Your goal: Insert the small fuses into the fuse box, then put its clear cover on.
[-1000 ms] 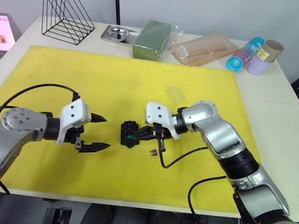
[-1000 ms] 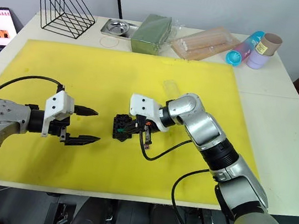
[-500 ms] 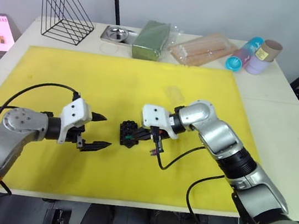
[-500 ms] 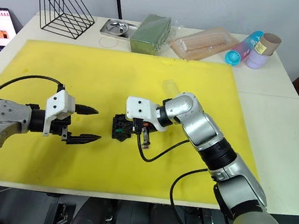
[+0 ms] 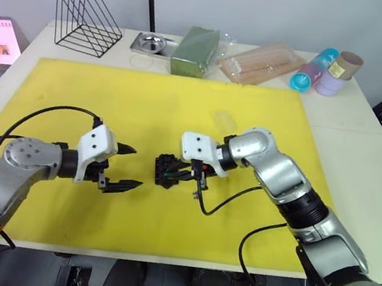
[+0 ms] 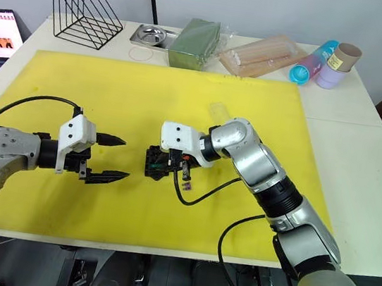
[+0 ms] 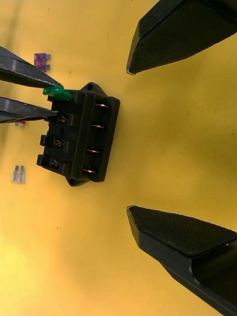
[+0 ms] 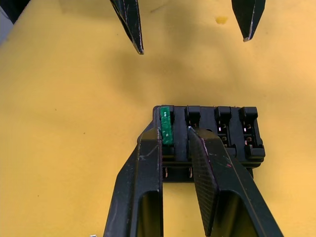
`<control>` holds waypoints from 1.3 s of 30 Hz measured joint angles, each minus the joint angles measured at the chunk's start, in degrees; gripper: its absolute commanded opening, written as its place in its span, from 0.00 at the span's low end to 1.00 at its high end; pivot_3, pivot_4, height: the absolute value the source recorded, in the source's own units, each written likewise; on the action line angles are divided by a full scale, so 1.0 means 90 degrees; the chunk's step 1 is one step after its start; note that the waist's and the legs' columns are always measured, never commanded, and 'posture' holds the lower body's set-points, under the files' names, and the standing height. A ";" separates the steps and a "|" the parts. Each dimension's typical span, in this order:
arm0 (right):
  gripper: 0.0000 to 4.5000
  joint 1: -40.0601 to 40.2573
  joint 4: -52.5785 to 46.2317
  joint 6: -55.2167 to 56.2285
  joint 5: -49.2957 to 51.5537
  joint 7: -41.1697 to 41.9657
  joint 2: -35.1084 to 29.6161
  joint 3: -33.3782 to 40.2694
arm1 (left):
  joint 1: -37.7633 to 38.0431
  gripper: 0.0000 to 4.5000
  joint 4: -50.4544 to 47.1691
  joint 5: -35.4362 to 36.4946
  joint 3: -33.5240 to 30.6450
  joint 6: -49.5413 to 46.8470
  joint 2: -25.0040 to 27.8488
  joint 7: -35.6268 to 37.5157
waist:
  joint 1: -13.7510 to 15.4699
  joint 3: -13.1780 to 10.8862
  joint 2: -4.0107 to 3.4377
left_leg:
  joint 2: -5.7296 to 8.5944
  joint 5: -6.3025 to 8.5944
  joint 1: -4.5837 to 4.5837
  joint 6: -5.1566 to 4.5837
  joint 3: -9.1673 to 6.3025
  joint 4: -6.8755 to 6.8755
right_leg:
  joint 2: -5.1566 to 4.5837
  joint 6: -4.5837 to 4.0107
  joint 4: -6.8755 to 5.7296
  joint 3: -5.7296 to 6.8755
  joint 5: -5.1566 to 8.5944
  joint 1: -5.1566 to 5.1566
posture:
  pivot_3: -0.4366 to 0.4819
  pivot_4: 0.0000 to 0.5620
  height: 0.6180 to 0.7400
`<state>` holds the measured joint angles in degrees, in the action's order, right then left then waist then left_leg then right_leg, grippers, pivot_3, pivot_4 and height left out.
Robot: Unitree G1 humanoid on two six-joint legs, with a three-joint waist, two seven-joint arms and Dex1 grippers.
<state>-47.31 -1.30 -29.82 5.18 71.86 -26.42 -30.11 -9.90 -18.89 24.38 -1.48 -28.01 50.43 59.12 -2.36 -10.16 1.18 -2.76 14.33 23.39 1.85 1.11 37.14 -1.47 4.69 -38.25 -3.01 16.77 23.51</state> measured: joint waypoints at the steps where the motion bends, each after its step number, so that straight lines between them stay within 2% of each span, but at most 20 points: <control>1: 0.21 0.0000 -0.0027 -0.0055 0.0031 0.0013 -0.0003 0.0006 | 0.0000 1.00 0.0000 0.0000 0.0000 0.0000 0.0000 -0.0004 | 0.0000 0.0000 0.0000 | 0.0000 0.0000 0.0000 0.0000 0.0000 0.0000 | 0.0000 0.0000 0.0000 0.0000 0.0000 0.0000 | 0.48 0.27 1.00; 14: 0.21 -0.0008 -0.0466 -0.0487 0.0465 0.0177 -0.0182 0.0273 | 0.0001 1.00 0.0001 -0.0005 0.0001 0.0025 -0.0004 0.0001 | -0.0005 0.0000 0.0000 | 0.0000 0.0000 0.0001 0.0000 -0.0001 -0.0001 | 0.0001 0.0000 0.0000 0.0001 0.0000 0.0001 | 0.48 0.27 1.00; 17: 0.08 -0.0027 -0.0466 -0.0535 0.0561 0.0102 -0.0144 0.0377 | 0.0001 1.00 0.0001 -0.0005 0.0001 0.0030 -0.0006 0.0002 | -0.0004 0.0000 0.0000 | 0.0000 0.0000 0.0001 0.0000 -0.0001 -0.0001 | 0.0001 0.0000 0.0000 0.0000 0.0000 0.0001 | 0.48 0.27 1.00; 18: 0.01 -0.0027 -0.0466 -0.0539 0.0584 0.0044 -0.0093 0.0430 | 0.0001 1.00 0.0002 -0.0007 0.0001 0.0031 -0.0007 0.0001 | -0.0004 0.0000 0.0000 | 0.0000 0.0000 0.0001 0.0000 -0.0001 -0.0001 | 0.0001 0.0000 0.0000 0.0001 0.0000 0.0001 | 0.48 0.27 1.00; 39: 0.01 0.0218 0.0054 -0.0326 0.0561 -0.0193 0.0202 0.0300 | 0.0003 1.00 0.0024 -0.0018 0.0001 0.0085 -0.0066 0.0009 | -0.0005 0.0000 0.0000 | 0.0000 0.0000 0.0001 0.0000 -0.0001 0.0000 | 0.0000 0.0000 0.0000 0.0001 0.0000 0.0000 | 0.48 0.27 1.00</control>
<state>-45.34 -0.82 -32.76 10.23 70.12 -24.60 -27.41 -9.88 -18.67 24.21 -1.47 -27.24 49.84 59.20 -2.40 -10.16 1.18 -2.76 14.33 23.39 1.85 1.10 37.14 -1.47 4.69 -38.25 -3.01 16.77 23.51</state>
